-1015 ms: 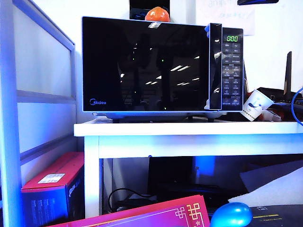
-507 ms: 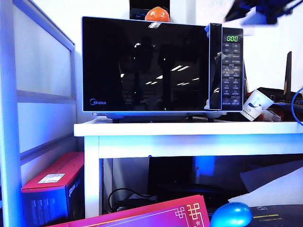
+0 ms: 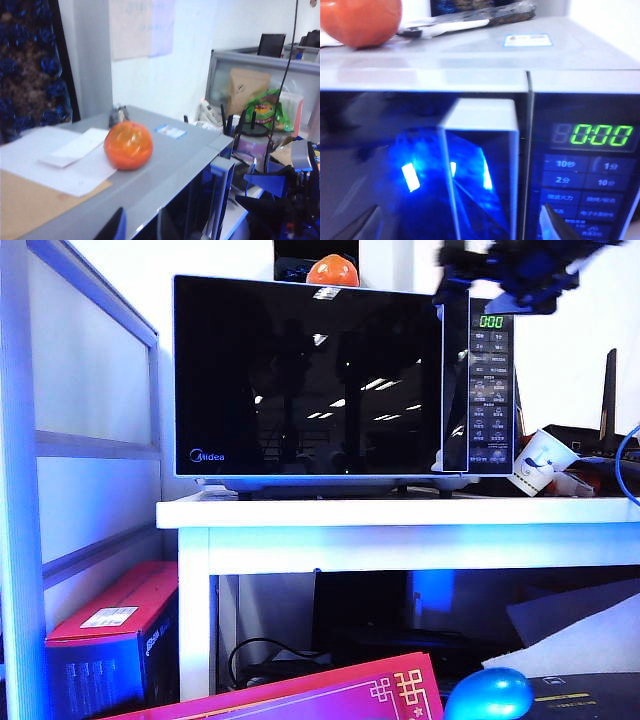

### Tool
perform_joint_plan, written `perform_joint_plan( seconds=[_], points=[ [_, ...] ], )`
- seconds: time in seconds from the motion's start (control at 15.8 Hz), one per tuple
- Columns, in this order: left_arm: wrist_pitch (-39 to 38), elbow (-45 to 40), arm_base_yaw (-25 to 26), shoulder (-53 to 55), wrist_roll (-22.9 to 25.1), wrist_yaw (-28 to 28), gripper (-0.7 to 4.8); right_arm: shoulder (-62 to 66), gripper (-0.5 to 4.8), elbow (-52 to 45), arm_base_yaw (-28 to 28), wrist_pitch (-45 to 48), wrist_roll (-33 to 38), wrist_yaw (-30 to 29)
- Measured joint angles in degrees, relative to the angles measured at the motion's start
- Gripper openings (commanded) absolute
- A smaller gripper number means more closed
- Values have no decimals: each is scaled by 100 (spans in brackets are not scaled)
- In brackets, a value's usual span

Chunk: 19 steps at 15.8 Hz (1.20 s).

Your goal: Open the microwave door, place the orange inside the microwave, then close the microwave door.

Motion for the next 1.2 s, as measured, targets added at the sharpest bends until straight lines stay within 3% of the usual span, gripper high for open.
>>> perform_joint_plan(
  seconds=[0.25, 0.89, 1.14, 1.2],
  points=[
    [-39, 0, -13, 0, 0, 22, 95, 315, 414, 2, 280, 492, -15, 1172],
    [-293, 2, -20, -13, 0, 149, 95, 1047, 406, 17, 282, 1261, -15, 1239],
    [-343, 2, -20, -15, 0, 151, 95, 1187, 157, 83, 260, 1285, -20, 1211],
    [-358, 2, -20, -15, 0, 151, 95, 1187, 144, 92, 280, 1281, -57, 1237]
  ],
)
